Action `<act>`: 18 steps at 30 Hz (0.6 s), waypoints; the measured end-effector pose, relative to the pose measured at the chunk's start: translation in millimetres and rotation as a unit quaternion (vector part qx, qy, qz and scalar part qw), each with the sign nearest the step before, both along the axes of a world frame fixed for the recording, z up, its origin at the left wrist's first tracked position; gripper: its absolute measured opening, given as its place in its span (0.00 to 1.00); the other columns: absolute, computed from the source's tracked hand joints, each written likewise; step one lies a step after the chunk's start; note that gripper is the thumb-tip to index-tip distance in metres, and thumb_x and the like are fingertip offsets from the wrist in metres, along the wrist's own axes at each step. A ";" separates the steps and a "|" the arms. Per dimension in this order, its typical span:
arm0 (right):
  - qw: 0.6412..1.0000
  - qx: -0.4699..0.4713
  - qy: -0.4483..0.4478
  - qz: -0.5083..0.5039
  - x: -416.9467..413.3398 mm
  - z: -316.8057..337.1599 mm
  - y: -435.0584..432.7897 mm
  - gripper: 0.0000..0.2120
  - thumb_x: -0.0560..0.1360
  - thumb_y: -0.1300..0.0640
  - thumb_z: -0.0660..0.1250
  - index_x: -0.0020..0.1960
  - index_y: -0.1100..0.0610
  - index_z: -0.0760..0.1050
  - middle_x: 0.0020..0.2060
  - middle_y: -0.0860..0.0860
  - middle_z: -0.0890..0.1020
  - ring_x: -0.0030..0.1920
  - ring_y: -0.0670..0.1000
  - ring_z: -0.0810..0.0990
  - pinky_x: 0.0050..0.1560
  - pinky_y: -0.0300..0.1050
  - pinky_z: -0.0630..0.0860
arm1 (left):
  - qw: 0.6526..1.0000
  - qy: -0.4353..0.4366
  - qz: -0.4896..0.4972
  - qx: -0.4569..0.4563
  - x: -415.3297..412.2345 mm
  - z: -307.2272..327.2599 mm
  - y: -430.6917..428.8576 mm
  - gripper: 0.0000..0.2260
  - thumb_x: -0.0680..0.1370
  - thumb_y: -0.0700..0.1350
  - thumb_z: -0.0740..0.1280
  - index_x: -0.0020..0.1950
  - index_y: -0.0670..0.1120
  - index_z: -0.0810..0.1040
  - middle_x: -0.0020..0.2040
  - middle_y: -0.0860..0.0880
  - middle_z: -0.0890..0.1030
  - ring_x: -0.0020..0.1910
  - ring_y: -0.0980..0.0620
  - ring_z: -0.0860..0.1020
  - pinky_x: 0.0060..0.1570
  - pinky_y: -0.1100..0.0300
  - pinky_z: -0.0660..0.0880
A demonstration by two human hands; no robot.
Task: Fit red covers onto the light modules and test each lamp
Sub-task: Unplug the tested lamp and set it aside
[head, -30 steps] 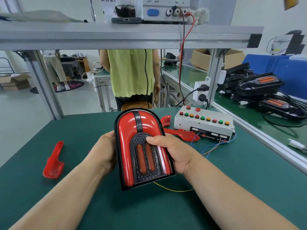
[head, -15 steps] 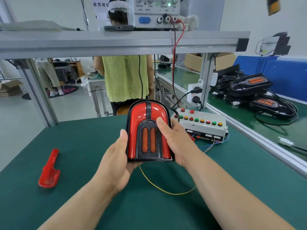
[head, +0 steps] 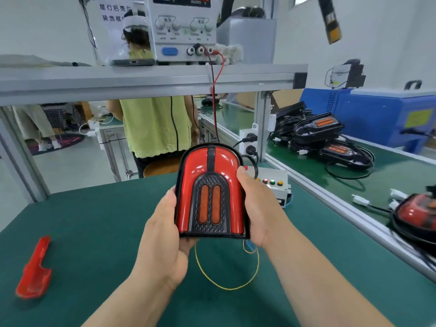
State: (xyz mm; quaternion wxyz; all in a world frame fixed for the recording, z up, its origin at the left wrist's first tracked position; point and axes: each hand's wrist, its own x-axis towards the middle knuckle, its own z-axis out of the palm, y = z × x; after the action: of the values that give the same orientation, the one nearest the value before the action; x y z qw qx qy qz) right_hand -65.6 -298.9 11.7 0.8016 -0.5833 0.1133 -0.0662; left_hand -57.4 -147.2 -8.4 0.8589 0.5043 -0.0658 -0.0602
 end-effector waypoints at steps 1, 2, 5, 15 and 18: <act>1.000 0.012 0.003 -0.011 -3.5 1.0 -5.1 0.21 0.82 0.41 0.58 0.49 0.54 0.83 0.49 0.58 0.86 0.47 0.59 0.86 0.46 0.58 0.84 | 1.000 -0.009 -0.005 -0.002 -1.8 2.0 -5.5 0.15 0.83 0.51 0.59 0.52 0.52 0.86 0.51 0.46 0.86 0.47 0.50 0.85 0.41 0.52 0.83; 1.000 0.023 0.006 -0.020 -6.4 1.7 -11.3 0.19 0.82 0.43 0.58 0.48 0.53 0.83 0.48 0.58 0.87 0.46 0.59 0.87 0.45 0.57 0.84 | 1.000 -0.018 -0.010 -0.001 -3.8 3.7 -11.1 0.15 0.83 0.49 0.59 0.53 0.52 0.86 0.52 0.47 0.86 0.47 0.50 0.85 0.41 0.52 0.82; 0.998 0.036 0.010 -0.043 -14.1 3.1 -31.6 0.20 0.82 0.45 0.58 0.44 0.53 0.83 0.42 0.56 0.87 0.40 0.56 0.87 0.36 0.52 0.83 | 0.998 -0.046 -0.030 0.013 -9.1 6.9 -29.3 0.16 0.84 0.48 0.55 0.56 0.53 0.84 0.53 0.46 0.85 0.51 0.47 0.84 0.50 0.47 0.82; 0.991 -0.022 -0.007 -0.135 -36.9 24.8 -84.7 0.23 0.82 0.42 0.58 0.53 0.59 0.82 0.43 0.55 0.87 0.40 0.54 0.87 0.32 0.47 0.82 | 0.994 -0.052 -0.093 0.008 -9.1 23.3 -90.4 0.15 0.84 0.48 0.56 0.58 0.49 0.83 0.51 0.45 0.85 0.43 0.51 0.83 0.34 0.59 0.79; 0.986 -0.036 -0.013 -0.160 -44.0 31.4 -97.3 0.24 0.82 0.41 0.59 0.56 0.61 0.81 0.46 0.56 0.87 0.43 0.56 0.87 0.36 0.50 0.83 | 0.994 -0.045 -0.102 0.009 -9.7 29.5 -108.4 0.15 0.84 0.47 0.57 0.57 0.49 0.83 0.50 0.45 0.86 0.43 0.51 0.84 0.34 0.57 0.80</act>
State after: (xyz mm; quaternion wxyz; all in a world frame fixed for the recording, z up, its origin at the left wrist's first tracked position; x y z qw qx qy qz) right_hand -109.6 -396.2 43.1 0.7607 -0.5852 0.1921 -0.2047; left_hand -67.2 -255.6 21.1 0.8397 0.5053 -0.1546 -0.1252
